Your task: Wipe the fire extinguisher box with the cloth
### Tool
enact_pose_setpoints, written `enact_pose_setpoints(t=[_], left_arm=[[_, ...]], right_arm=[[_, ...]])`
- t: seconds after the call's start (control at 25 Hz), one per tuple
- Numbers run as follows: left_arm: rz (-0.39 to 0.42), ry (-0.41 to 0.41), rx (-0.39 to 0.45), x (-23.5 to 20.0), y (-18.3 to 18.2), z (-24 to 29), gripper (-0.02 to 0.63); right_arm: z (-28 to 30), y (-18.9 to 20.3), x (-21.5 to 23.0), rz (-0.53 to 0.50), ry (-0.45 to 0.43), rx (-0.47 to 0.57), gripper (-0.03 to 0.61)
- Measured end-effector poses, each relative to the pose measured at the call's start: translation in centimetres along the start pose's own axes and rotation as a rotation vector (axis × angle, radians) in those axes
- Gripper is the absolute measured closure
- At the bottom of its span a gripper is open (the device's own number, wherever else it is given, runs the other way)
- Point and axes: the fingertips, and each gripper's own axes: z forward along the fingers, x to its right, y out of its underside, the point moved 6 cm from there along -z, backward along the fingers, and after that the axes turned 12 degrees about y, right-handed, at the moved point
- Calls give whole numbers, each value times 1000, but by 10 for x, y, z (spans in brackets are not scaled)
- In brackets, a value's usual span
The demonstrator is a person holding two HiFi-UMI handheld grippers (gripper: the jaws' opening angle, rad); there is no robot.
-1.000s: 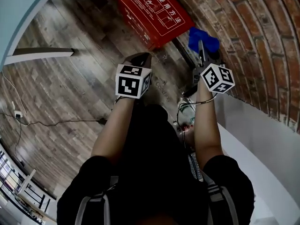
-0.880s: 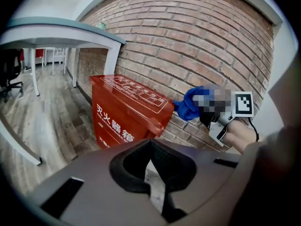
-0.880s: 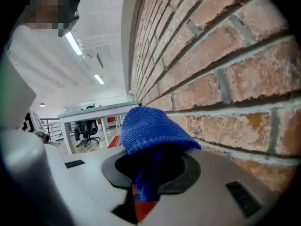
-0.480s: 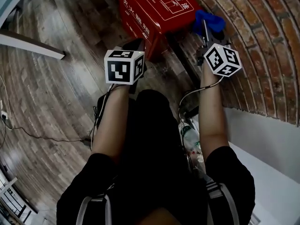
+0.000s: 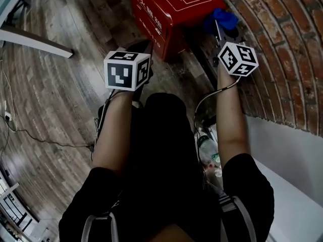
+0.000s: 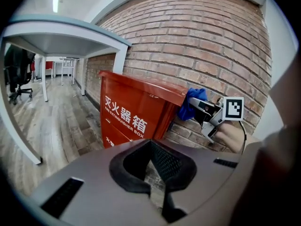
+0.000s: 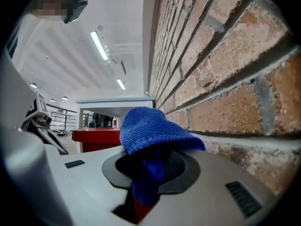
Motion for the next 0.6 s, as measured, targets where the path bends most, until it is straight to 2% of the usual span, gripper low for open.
enact_pose_setpoints(t=[0.16, 0.32, 0.44, 0.6], left_arm=[[43, 8, -13, 1, 6, -7, 606], [42, 16, -43, -5, 15, -7, 606], [29, 41, -64, -9, 20, -5, 606], [49, 47, -93, -15, 23, -3, 606]], right_arm=[[7, 13, 0, -60, -23, -4, 476], [12, 42, 3, -60, -12, -40, 476], [17, 79, 6, -90, -21, -130, 477], [25, 139, 7, -171, -72, -306, 477]])
